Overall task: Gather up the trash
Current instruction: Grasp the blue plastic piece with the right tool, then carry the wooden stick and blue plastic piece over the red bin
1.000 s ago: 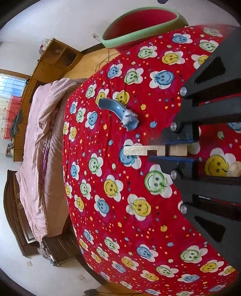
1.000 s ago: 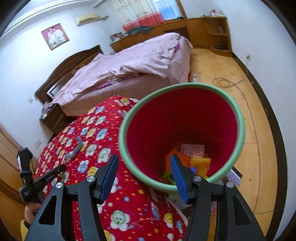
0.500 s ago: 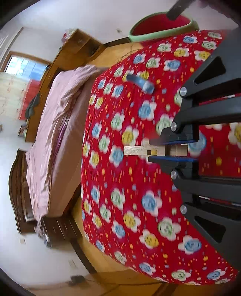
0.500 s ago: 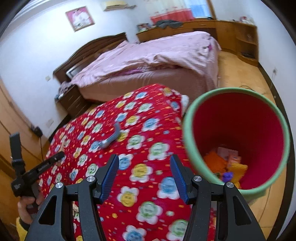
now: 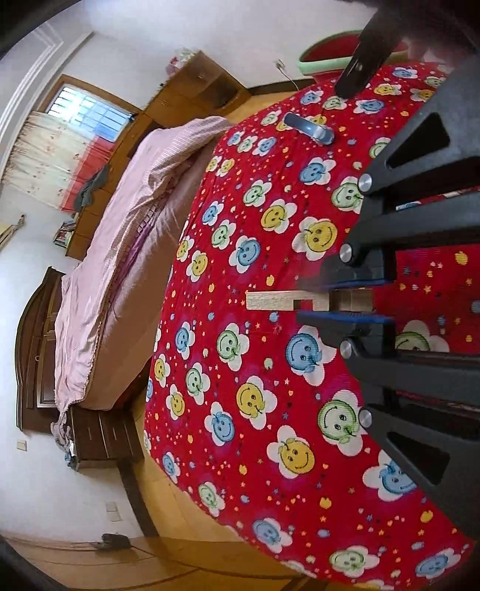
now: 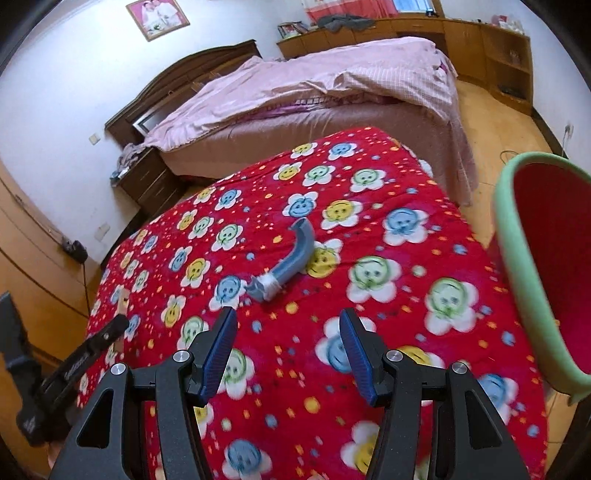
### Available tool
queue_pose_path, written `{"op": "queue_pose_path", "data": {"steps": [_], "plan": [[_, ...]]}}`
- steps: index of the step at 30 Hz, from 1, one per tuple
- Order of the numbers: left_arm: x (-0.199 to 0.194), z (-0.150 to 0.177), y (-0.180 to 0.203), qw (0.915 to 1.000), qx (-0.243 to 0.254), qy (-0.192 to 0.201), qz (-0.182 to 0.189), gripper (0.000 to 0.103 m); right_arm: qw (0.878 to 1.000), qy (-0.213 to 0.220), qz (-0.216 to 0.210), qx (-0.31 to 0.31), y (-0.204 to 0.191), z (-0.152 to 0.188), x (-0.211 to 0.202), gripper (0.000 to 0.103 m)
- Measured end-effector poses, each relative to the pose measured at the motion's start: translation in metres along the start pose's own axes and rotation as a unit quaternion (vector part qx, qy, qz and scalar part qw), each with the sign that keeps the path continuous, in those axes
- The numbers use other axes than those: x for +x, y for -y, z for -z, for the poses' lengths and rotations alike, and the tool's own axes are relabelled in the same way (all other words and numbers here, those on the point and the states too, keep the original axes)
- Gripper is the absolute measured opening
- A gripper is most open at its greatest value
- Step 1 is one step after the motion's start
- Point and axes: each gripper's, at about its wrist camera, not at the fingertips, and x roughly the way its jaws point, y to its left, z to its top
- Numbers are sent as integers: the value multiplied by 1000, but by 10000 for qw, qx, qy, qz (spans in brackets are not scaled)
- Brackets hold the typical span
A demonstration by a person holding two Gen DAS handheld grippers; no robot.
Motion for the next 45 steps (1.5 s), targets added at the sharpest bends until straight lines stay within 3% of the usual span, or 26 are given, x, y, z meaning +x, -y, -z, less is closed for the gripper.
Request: {"op": "queue_pose_path", "data": {"steps": [15,19,24,25,29,37,45], "plan": [[7,6,-5,9989,-141,27,443,9,9942,177,967,-426,-30,-21,61,58],[6,5,-8,9987,-214,40,470,9,9908,220,1200,-579,-29,-19,60,43],[4,5,-12,9980,-336,102,532,9,9920,153,1046,-688,-25,-18,56,32],[3,4,-13,9975,-372,120,589,9,9931,99,919,-719,-25,-18,56,25],[2,3,-13,9968,-428,127,664,9,9955,-32,586,-742,-22,-18,53,18],[-6,1,-1,9969,-295,104,719,9,9971,-110,154,-737,-22,-6,28,18],[-38,0,26,9956,-2,194,913,9,9977,193,-149,-633,-9,9,-30,18]]}}
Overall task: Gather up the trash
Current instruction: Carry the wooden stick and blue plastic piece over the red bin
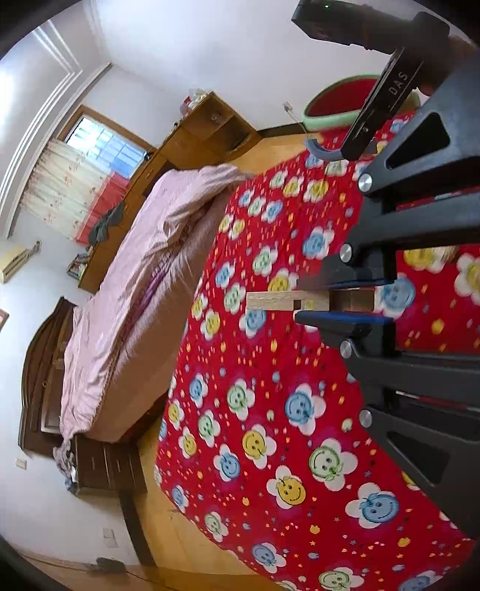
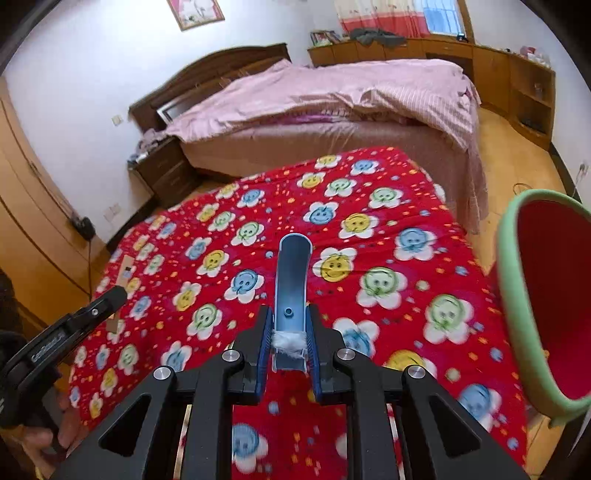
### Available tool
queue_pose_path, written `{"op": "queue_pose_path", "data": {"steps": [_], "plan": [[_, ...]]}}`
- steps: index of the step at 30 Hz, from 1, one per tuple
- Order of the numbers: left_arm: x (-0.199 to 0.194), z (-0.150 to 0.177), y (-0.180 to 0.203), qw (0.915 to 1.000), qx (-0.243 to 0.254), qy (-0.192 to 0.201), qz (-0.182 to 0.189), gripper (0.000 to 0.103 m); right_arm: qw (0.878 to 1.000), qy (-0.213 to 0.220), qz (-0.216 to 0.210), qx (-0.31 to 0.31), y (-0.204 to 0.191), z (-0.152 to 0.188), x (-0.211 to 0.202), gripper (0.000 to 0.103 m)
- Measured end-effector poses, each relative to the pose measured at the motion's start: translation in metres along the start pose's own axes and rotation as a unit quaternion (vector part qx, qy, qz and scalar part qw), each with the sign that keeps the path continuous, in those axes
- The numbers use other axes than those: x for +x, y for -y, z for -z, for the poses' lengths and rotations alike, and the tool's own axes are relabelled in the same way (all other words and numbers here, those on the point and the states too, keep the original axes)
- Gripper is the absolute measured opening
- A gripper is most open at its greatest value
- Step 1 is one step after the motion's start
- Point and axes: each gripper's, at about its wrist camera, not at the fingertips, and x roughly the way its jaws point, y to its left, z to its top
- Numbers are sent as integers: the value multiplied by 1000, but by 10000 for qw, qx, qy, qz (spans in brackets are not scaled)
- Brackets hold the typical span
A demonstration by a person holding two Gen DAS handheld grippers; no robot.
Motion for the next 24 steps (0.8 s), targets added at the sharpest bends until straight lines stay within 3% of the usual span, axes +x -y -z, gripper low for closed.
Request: {"op": "queue_pose_path", "data": {"steps": [9,24], "plan": [[-36,9,47,9988,337,69,345,9,9984,457,-160,290,23,16,-66,18],[-53,33,133,9904,964,-166,974,9,9894,1045,84,1002,91,39,-144,18]]}}
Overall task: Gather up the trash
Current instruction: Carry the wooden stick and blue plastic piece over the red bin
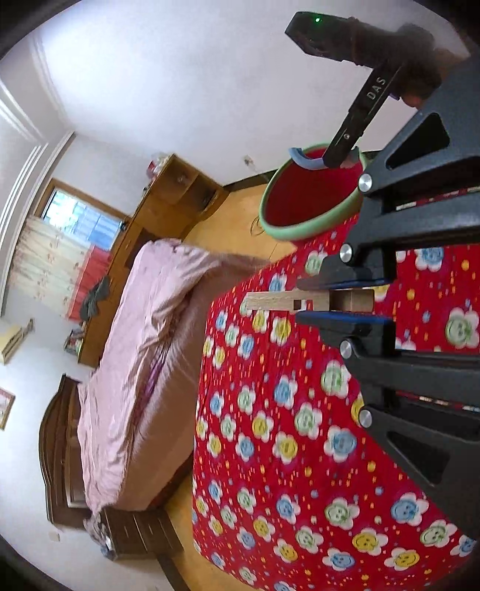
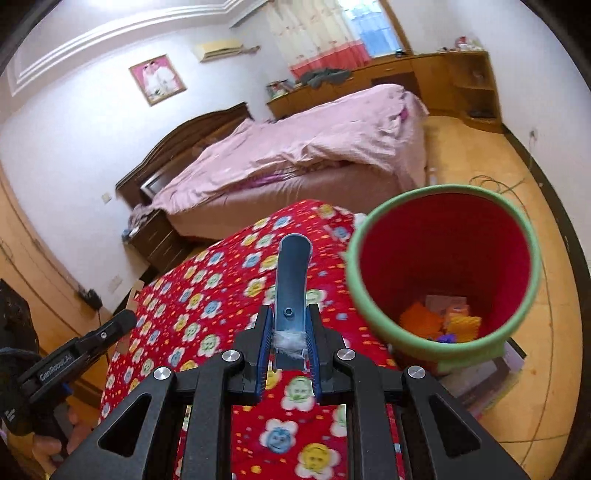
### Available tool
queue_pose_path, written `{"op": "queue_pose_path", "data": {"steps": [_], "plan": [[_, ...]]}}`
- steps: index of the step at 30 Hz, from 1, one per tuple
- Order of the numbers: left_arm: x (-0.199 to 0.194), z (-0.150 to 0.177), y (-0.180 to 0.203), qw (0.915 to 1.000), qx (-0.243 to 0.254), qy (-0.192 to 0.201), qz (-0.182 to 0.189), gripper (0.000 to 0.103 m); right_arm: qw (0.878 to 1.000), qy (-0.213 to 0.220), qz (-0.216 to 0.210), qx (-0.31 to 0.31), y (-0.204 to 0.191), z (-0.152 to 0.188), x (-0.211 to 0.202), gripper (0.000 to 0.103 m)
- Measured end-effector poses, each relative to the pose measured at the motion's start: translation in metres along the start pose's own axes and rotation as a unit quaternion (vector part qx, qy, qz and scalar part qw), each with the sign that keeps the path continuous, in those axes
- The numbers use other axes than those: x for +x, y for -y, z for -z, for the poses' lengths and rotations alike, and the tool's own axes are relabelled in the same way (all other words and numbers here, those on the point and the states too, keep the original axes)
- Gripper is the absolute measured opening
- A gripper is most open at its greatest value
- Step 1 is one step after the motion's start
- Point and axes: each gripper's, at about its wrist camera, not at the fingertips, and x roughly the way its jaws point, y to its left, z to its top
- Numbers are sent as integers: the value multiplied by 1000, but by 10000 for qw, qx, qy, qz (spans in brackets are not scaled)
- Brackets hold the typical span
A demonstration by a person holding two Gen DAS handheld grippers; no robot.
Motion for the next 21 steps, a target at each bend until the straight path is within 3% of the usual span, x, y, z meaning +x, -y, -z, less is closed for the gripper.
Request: {"op": "queue_pose_path", "data": {"steps": [12,21], "plan": [[34,3,65,9975,399,-389,445,9,9984,224,232,456,60,-5,-27,18],[70,7,111,9940,820,-543,477,9,9964,261,350,726,104,-9,-30,18]]}}
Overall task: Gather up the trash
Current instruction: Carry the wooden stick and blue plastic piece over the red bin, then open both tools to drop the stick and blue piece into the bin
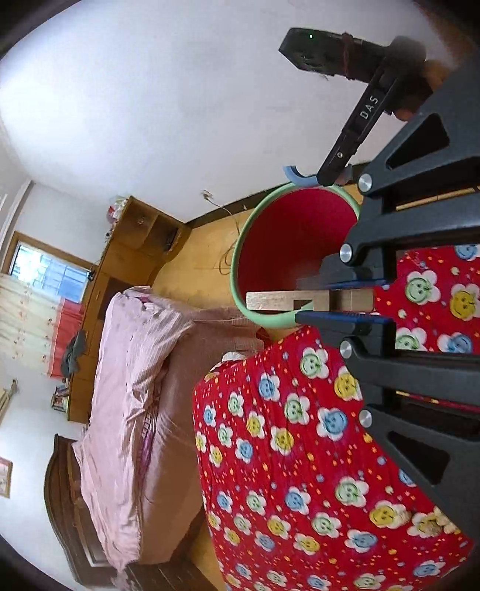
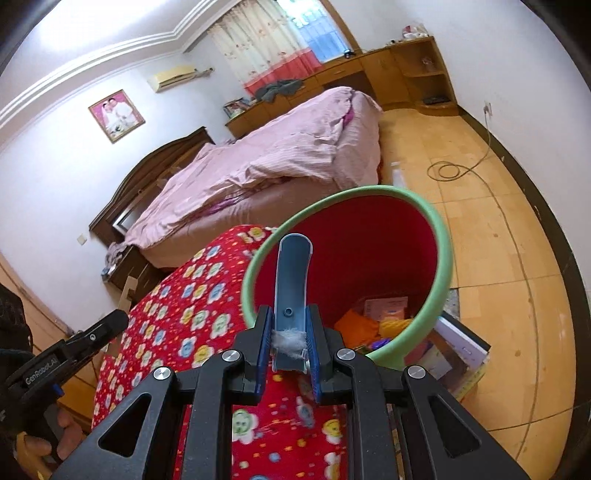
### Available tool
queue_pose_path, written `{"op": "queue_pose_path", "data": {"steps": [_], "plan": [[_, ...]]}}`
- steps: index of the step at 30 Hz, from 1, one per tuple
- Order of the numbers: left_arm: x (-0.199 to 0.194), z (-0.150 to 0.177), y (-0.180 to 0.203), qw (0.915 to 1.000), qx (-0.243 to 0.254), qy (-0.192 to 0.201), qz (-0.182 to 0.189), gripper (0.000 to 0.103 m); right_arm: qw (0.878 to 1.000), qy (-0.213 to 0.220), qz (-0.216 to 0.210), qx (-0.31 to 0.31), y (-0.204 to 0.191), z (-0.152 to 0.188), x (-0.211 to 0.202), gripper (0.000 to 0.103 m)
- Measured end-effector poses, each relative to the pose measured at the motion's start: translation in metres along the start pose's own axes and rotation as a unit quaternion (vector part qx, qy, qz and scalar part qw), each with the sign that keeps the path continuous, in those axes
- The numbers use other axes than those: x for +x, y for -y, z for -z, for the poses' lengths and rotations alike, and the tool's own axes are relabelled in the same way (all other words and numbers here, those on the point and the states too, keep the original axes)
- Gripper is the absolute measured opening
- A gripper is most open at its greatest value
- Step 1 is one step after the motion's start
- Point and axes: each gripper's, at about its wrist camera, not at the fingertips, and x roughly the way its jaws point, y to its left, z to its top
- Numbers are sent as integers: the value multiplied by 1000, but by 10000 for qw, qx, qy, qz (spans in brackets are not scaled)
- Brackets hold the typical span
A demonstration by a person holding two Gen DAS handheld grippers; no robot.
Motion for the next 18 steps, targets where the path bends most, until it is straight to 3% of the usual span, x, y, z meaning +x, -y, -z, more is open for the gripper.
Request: {"op": "queue_pose_path", "data": {"steps": [8,15,18], "plan": [[48,-3,24,9991,222,-345,82,9,9996,-25,181,221,27,-6,7,18],[90,2,47,9965,439,-582,414,9,9985,-139,326,419,51,-8,14,18],[105,4,52,9960,533,-625,363,9,9984,-199,359,394,54,-10,21,18]]}}
